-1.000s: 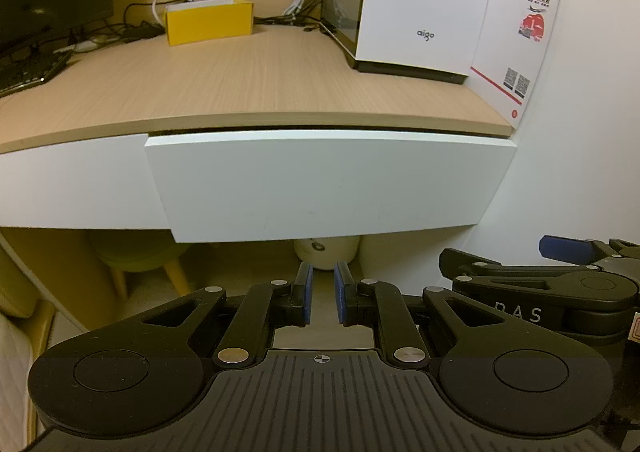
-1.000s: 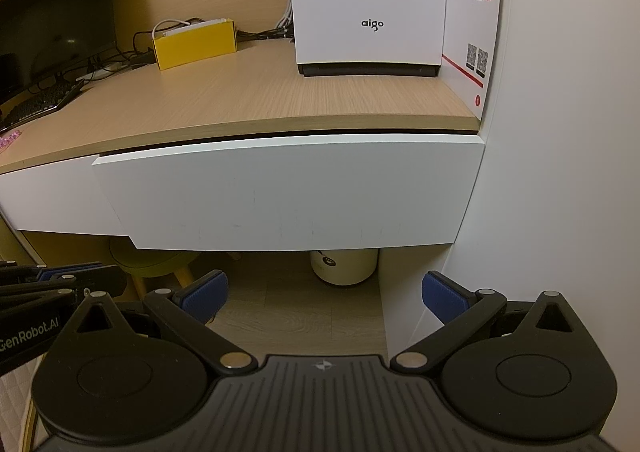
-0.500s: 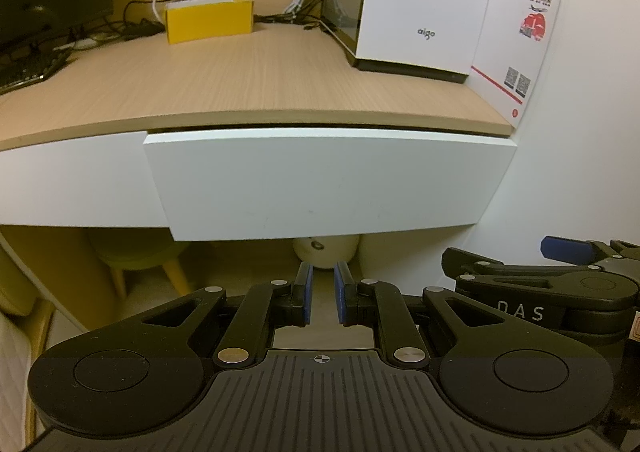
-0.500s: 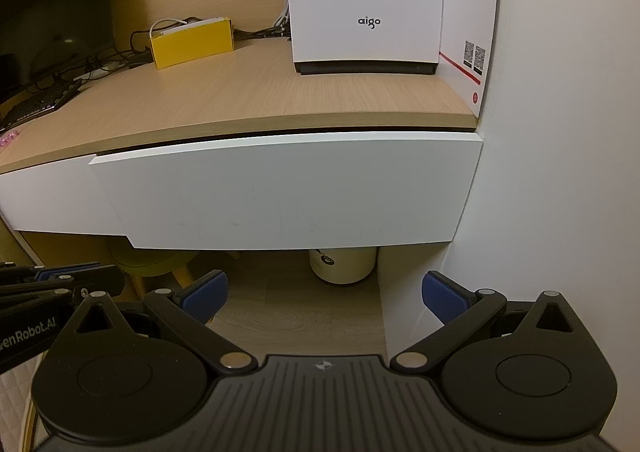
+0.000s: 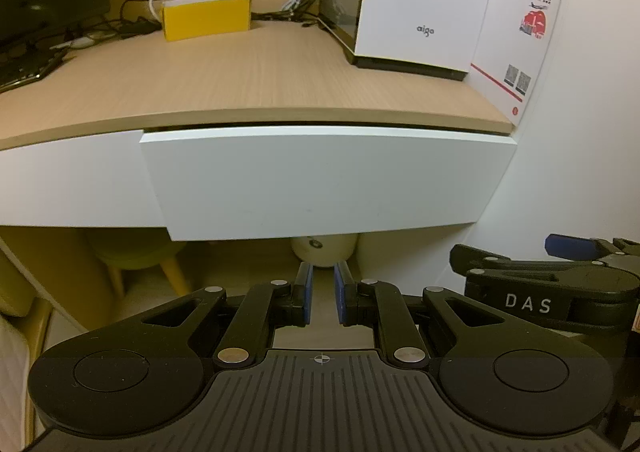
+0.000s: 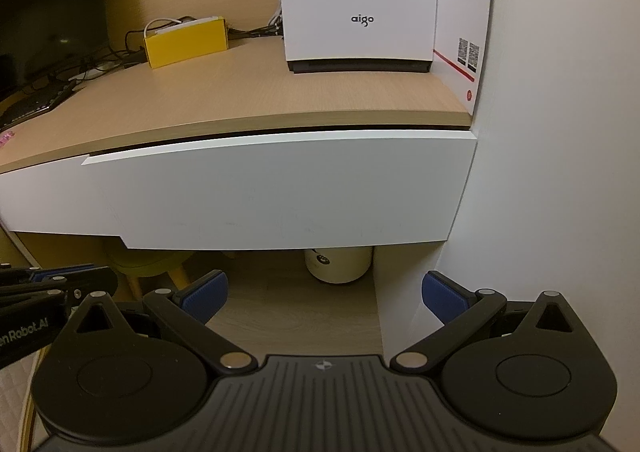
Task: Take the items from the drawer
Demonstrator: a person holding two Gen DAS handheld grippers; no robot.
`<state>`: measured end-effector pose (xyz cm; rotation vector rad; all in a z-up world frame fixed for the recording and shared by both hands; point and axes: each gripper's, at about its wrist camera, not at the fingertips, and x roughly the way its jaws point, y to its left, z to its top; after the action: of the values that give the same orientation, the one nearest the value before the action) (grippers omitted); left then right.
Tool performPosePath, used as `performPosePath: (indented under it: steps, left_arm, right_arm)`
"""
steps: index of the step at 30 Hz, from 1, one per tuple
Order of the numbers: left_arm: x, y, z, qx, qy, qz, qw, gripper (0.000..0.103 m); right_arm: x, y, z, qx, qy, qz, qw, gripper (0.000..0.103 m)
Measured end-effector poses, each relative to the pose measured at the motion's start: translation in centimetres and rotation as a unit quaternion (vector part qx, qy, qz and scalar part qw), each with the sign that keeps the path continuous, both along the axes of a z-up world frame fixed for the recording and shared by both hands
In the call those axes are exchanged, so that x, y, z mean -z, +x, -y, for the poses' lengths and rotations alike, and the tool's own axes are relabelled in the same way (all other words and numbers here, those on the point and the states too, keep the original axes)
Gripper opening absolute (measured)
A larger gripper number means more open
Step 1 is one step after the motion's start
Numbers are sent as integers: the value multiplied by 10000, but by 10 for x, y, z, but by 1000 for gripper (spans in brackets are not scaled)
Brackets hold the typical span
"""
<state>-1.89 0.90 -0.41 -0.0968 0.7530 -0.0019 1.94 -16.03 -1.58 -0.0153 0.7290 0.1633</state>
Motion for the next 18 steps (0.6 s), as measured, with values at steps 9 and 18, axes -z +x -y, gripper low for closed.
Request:
performPosePath:
  steps: [9, 18]
  left_arm:
    - [10, 15, -9, 20, -117, -165, 9998, 14]
    - [11, 48, -48, -160, -633, -112, 9978, 14]
  right_arm:
    - [2, 10, 13, 107, 40, 80, 9999, 103]
    - [8, 42, 7, -82, -71, 118, 9999, 103]
